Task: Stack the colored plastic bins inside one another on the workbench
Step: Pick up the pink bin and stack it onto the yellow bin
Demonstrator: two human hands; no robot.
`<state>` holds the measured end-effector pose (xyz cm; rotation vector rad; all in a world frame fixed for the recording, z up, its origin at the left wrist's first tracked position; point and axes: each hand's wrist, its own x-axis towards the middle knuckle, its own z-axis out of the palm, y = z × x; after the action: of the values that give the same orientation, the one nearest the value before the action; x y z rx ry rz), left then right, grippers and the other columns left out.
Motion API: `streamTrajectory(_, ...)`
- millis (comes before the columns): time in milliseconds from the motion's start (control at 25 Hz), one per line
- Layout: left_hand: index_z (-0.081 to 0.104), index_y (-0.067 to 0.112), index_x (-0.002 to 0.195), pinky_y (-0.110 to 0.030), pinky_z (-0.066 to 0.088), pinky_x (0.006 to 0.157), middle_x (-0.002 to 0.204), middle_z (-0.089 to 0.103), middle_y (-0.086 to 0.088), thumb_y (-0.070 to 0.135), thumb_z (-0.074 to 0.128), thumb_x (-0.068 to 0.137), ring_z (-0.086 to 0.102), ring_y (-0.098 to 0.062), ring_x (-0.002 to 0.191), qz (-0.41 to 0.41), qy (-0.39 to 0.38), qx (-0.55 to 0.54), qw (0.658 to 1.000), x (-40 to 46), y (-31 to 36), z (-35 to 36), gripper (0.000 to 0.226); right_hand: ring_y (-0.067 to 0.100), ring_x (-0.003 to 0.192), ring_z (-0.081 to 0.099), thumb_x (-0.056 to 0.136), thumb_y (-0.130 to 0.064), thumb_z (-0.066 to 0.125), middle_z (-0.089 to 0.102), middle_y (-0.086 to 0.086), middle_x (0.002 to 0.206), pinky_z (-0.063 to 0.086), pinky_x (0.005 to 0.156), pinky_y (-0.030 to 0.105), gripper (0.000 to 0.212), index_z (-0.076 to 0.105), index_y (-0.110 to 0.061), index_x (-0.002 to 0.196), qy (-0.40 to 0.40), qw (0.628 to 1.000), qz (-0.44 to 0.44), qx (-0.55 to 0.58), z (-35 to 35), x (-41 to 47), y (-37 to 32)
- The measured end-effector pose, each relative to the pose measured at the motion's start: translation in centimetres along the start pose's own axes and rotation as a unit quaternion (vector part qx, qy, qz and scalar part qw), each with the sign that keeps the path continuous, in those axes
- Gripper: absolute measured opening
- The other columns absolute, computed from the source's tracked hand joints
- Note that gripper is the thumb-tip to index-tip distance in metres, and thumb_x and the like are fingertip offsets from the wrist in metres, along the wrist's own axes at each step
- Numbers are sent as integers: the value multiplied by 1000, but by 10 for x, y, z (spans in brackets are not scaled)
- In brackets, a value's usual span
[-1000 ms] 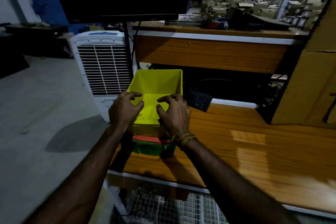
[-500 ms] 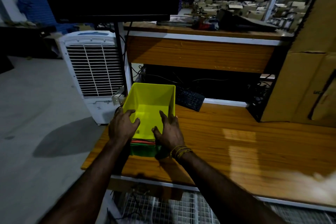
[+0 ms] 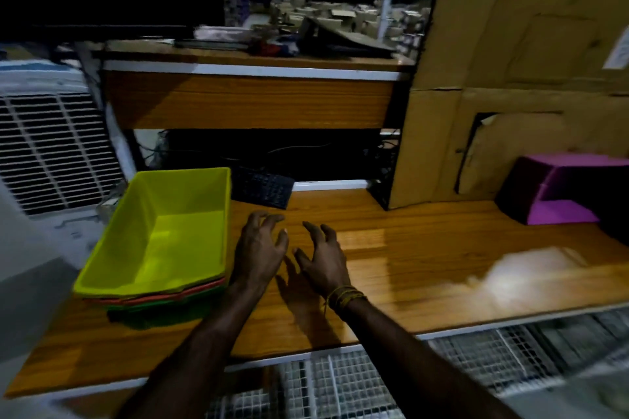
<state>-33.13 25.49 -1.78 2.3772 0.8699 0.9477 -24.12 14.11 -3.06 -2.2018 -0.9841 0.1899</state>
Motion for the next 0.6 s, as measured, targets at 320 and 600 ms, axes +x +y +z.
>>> streamTrajectory(320,54,27,131,-32,49,81,139,44,-2,30,56,93,51,-24,122,67,-134,-19,989,3,137,166,38,33,140,32,92,-34,56,26,9,155,33,110,54,56,35,-35,143,118,981,150,-41,-115,16,162)
streamTrajectory(600,45,33,138,-35,47,96,145,39,0,35,53,94,45,-21,129,86,-230,-21,969,36,282,334,45,34,137,37,90,-34,58,28,9,154,40,106,53,58,35,-34,143,145,964,207,-82,-246,67,334)
